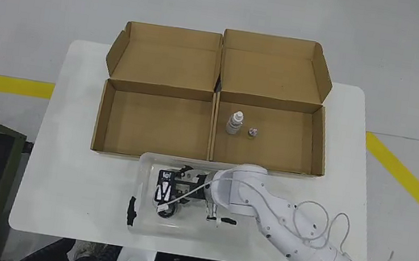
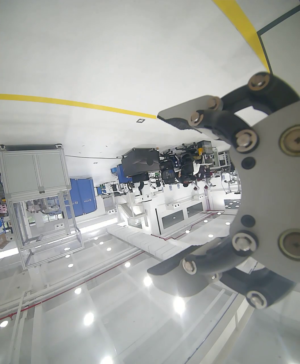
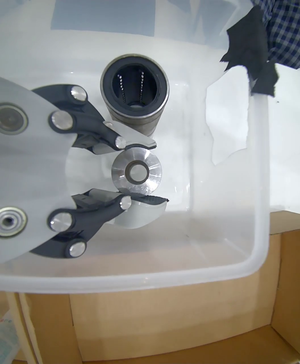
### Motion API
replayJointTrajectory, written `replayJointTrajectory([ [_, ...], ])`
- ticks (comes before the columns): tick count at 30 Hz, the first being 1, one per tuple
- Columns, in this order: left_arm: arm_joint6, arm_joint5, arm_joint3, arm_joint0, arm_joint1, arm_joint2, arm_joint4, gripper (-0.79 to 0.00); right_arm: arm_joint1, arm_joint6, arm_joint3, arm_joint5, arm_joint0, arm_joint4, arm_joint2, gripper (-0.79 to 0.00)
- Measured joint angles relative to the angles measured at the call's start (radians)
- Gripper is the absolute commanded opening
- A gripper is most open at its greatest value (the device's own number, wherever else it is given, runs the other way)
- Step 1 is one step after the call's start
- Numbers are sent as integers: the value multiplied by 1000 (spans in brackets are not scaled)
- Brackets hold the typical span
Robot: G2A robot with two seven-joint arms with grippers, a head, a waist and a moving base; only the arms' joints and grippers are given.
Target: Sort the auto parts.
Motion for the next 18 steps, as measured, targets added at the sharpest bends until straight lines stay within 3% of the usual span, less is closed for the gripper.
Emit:
replayJointTrajectory([
  [9, 0, 0, 0, 0, 0, 0, 0, 0, 22, -51, -101, -25, -52, 25, 78, -785],
  [18, 0, 0, 0, 0, 0, 0, 0, 0, 66, -172, -227, -67, -154, 54, 234, -785],
])
